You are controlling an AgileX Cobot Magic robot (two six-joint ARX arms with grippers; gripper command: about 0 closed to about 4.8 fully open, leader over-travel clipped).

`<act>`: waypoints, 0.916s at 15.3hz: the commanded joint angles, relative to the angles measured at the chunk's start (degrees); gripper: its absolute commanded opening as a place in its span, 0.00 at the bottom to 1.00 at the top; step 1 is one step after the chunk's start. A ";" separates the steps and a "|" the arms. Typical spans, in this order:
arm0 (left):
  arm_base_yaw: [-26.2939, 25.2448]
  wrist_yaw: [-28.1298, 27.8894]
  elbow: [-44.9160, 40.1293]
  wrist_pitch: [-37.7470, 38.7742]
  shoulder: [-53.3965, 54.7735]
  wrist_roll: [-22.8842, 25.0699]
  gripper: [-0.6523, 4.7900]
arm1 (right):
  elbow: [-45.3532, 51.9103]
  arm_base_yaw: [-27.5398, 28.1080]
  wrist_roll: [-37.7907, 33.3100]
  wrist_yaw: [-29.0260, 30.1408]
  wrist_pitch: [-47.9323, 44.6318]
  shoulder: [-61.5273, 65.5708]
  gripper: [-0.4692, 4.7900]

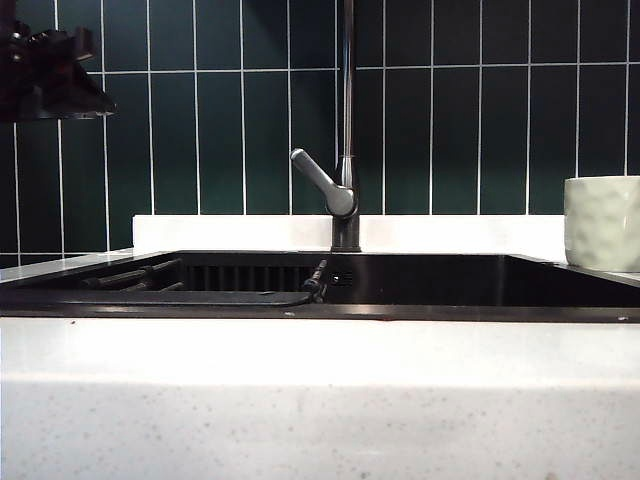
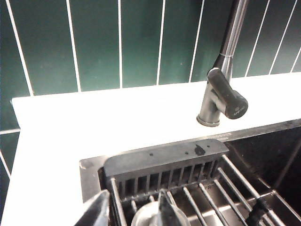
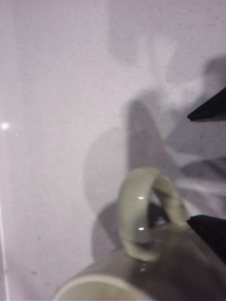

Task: Pick up the mug next to the sink, go to the faucet to get some water, pour the water into the sink, and finally put the mug back to its place.

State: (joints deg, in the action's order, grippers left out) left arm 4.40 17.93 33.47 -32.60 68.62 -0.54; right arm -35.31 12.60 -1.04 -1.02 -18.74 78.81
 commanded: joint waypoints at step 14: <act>0.07 1.03 0.33 -0.48 1.36 -0.39 0.36 | -0.57 4.07 -0.68 8.66 -23.69 11.28 0.60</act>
State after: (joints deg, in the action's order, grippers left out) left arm 4.40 18.00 33.47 -32.73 70.15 -0.93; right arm -35.51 16.34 -1.52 7.66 -40.53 89.67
